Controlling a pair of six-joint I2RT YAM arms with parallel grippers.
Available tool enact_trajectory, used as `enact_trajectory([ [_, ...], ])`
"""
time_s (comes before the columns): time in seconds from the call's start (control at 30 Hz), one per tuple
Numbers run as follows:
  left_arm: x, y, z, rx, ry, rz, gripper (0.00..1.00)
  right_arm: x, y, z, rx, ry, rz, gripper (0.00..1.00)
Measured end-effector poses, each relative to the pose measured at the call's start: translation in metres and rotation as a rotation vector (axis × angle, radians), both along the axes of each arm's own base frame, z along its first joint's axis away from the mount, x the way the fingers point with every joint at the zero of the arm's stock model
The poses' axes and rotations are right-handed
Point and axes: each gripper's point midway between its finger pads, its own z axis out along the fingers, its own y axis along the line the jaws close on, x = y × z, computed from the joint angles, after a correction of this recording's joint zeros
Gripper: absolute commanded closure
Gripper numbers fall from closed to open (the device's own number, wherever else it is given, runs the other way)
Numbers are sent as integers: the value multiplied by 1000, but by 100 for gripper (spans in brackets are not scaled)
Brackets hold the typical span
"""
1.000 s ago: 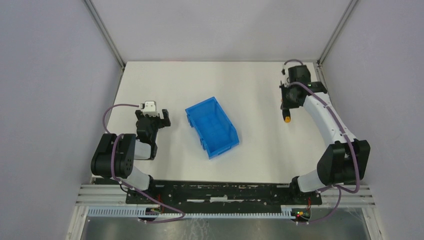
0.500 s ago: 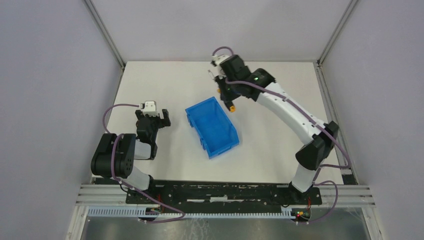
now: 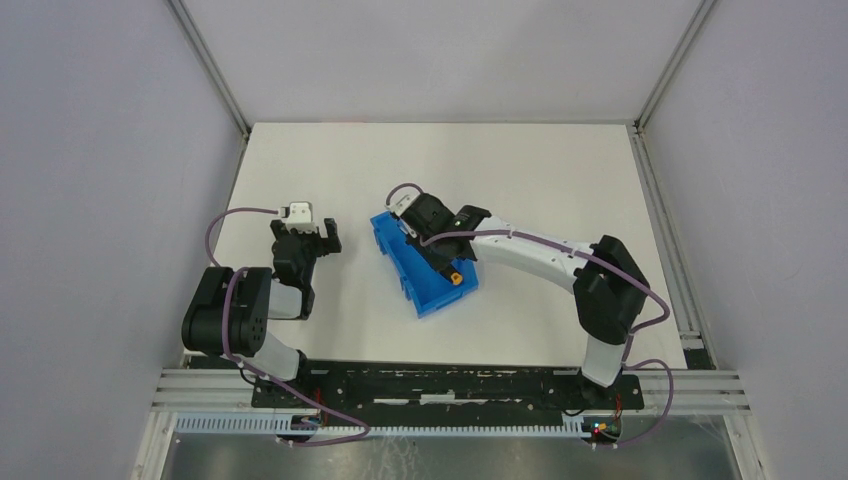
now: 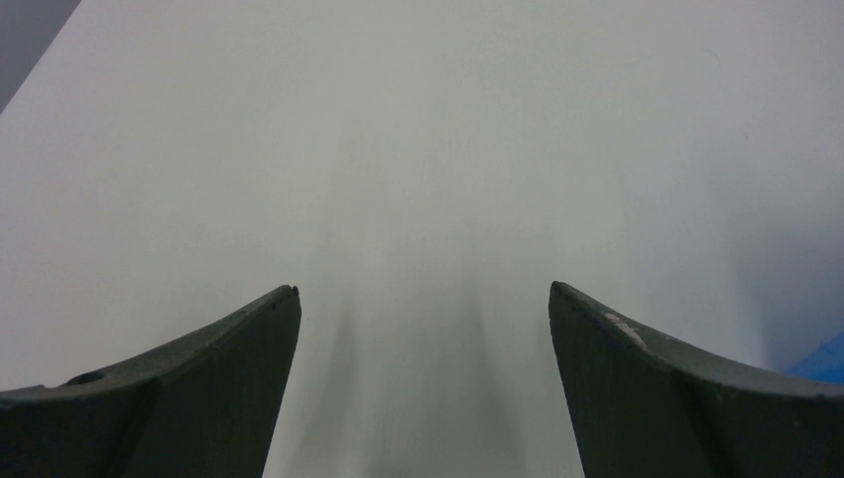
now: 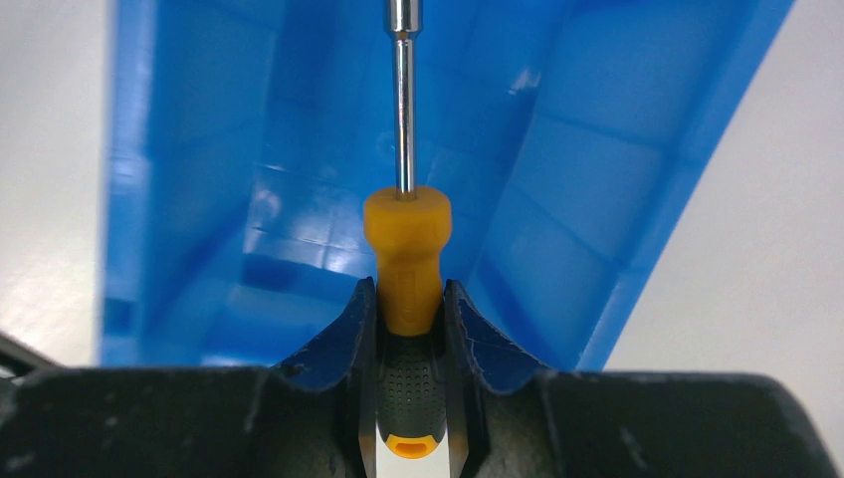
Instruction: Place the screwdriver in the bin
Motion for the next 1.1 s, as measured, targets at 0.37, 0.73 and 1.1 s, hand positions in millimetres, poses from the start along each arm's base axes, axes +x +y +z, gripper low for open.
enact_trajectory([
  [0.37, 0, 0, 0, 0, 0, 0, 0, 24, 8, -54, -53, -50, 59, 52],
  [0.73, 0, 0, 0, 0, 0, 0, 0, 24, 13, 11, 75, -135, 69, 32],
  [1.1, 0, 0, 0, 0, 0, 0, 0, -9, -79, 171, 451, -546, -77, 2],
])
